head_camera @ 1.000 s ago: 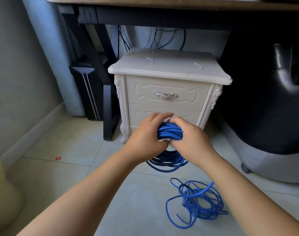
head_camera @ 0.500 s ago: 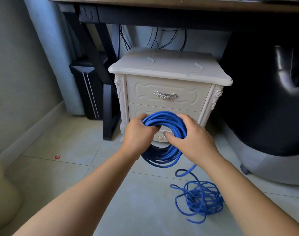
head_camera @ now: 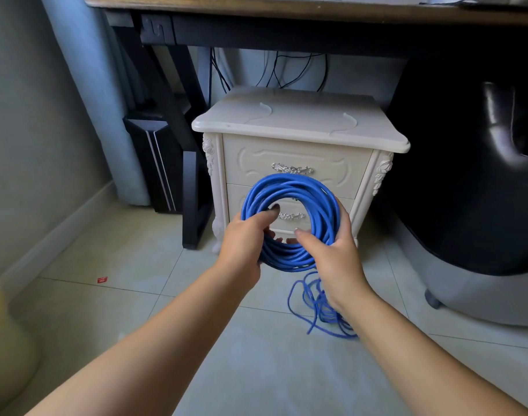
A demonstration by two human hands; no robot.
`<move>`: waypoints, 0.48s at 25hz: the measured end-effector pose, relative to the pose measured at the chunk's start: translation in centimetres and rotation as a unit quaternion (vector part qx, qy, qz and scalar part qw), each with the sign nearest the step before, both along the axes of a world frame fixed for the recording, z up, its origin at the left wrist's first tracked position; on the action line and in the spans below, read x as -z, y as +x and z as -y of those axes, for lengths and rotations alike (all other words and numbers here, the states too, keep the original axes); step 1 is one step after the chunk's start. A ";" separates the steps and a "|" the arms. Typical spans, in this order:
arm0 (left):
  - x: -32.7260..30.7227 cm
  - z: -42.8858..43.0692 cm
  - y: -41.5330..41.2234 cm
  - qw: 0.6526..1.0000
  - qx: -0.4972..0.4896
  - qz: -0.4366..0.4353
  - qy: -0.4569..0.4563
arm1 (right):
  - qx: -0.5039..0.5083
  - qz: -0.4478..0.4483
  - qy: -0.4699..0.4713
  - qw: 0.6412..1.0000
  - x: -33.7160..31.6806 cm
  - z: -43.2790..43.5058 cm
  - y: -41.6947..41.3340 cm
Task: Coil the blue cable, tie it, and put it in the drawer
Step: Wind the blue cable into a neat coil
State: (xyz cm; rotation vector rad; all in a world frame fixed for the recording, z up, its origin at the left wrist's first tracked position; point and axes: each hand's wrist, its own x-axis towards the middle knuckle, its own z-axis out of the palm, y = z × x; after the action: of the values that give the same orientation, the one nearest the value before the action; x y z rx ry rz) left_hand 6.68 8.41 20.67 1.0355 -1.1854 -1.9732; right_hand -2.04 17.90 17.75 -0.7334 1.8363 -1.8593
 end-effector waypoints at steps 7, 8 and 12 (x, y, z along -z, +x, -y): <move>-0.3 1.2 1.2 0.973 0.157 0.072 -0.152 | 0.024 -0.070 0.050 0.996 -1.2 -0.3 -2.7; -0.3 1.5 1.3 0.967 0.151 0.065 -0.193 | 0.010 -0.100 0.069 0.993 -1.4 -0.3 -2.8; -0.1 1.7 1.3 0.830 0.192 0.177 -0.493 | -0.076 -0.235 0.156 0.956 -1.9 -0.5 -2.0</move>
State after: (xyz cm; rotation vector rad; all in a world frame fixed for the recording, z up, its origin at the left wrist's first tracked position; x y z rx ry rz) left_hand 7.96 6.66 20.73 0.6092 -2.3969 -1.0674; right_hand -4.06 18.39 19.65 -1.2334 2.2152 -1.3258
